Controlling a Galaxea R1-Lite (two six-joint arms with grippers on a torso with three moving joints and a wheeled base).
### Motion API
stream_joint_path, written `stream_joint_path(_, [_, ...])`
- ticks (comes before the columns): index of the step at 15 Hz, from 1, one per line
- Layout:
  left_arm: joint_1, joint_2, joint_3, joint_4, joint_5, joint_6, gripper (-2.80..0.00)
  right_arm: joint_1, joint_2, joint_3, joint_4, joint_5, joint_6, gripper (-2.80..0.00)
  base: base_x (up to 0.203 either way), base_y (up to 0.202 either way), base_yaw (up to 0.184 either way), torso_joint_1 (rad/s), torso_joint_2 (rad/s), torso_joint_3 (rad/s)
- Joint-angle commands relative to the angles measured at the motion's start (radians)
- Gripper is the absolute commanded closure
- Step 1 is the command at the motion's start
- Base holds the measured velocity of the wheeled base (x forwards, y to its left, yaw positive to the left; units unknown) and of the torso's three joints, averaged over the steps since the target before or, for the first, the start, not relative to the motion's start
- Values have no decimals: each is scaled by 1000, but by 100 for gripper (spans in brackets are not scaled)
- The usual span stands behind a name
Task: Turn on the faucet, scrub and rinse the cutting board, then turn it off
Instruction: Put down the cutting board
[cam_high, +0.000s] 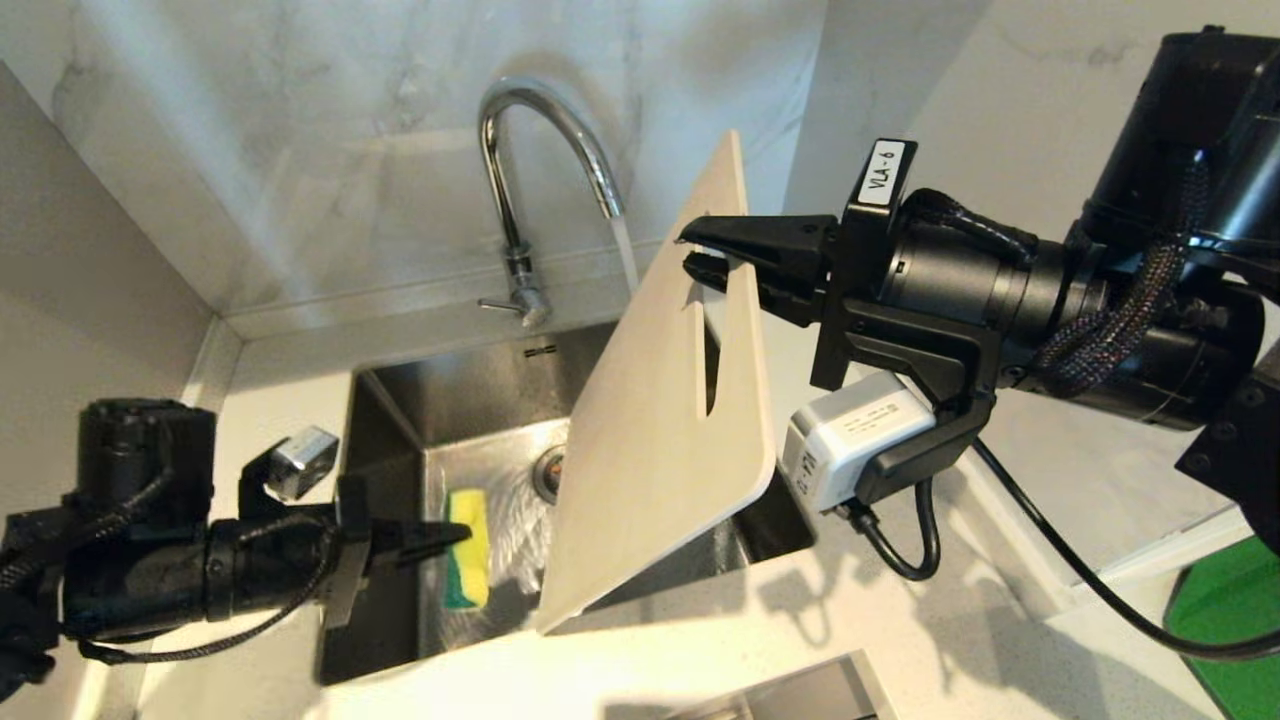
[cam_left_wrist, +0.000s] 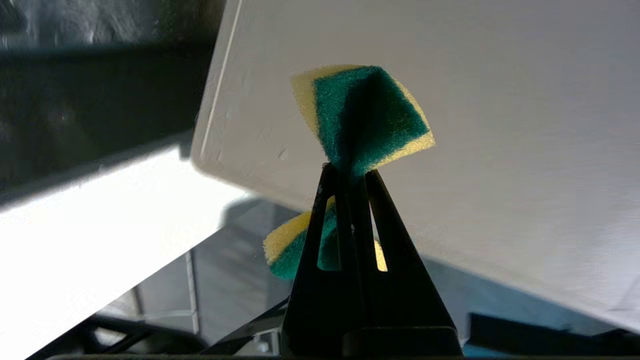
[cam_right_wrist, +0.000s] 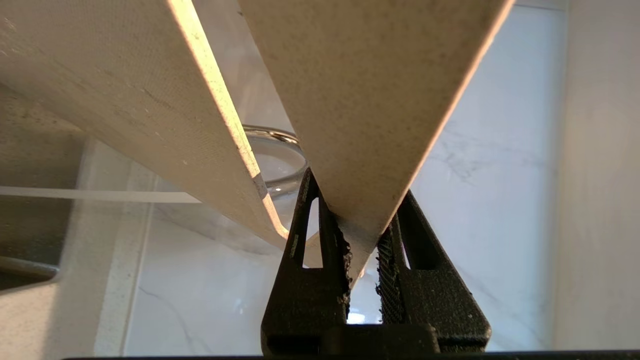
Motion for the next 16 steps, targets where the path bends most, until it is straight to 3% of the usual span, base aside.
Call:
stream_joint_path(1, [81, -107, -69, 112, -46, -10, 0, 0, -18, 1, -3, -3, -11, 0, 0, 0, 0, 0, 0, 0])
stream_joint_path(7, [96, -129, -68, 146, -62, -19, 0, -1, -51, 12, -11, -37, 30, 0, 0, 0, 0, 0, 0, 0])
stream_joint_path(11, [97, -129, -66, 147, -61, -20, 0, -5, -78, 87, -106, -82, 85, 0, 0, 0, 0, 0, 0, 0])
stream_joint_path(16, [117, -132, -68, 155, -58, -19, 0, -10, -102, 98, -108, -82, 89, 0, 0, 0, 0, 0, 0, 0])
